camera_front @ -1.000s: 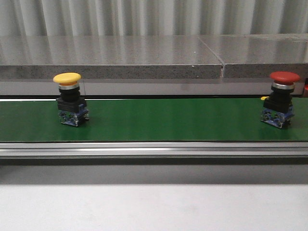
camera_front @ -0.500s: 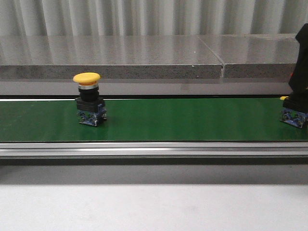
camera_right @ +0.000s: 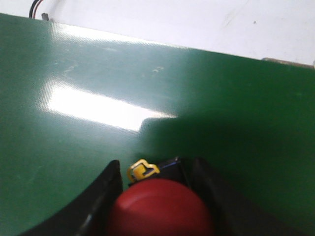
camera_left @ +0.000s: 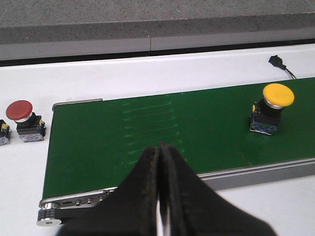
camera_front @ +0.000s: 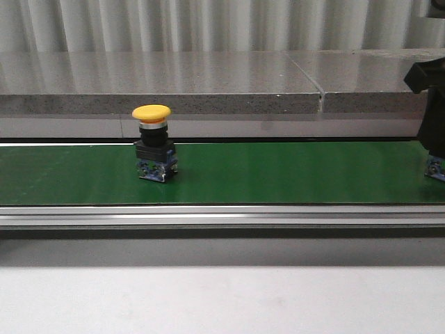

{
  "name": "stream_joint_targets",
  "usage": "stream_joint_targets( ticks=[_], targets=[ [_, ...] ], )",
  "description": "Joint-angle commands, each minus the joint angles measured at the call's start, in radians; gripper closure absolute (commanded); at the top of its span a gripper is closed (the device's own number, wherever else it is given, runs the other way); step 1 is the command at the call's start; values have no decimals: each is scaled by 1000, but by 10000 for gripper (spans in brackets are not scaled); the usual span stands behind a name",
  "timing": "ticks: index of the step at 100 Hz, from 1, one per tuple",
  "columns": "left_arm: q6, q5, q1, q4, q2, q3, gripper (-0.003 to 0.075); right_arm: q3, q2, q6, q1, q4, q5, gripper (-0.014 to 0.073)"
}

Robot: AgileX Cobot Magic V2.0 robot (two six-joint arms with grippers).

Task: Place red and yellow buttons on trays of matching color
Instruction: 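Carry the red button into the red tray and open the right gripper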

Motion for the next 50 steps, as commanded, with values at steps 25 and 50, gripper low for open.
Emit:
stream_joint_targets(
  ticks=[25, 50],
  targets=[
    [1, -74, -9, -17, 2, -26, 740, -231, -28, -7, -136, 3, 174, 510],
    [1, -74, -9, -17, 2, -26, 740, -366, -20, 82, -365, 3, 145, 510]
  ],
)
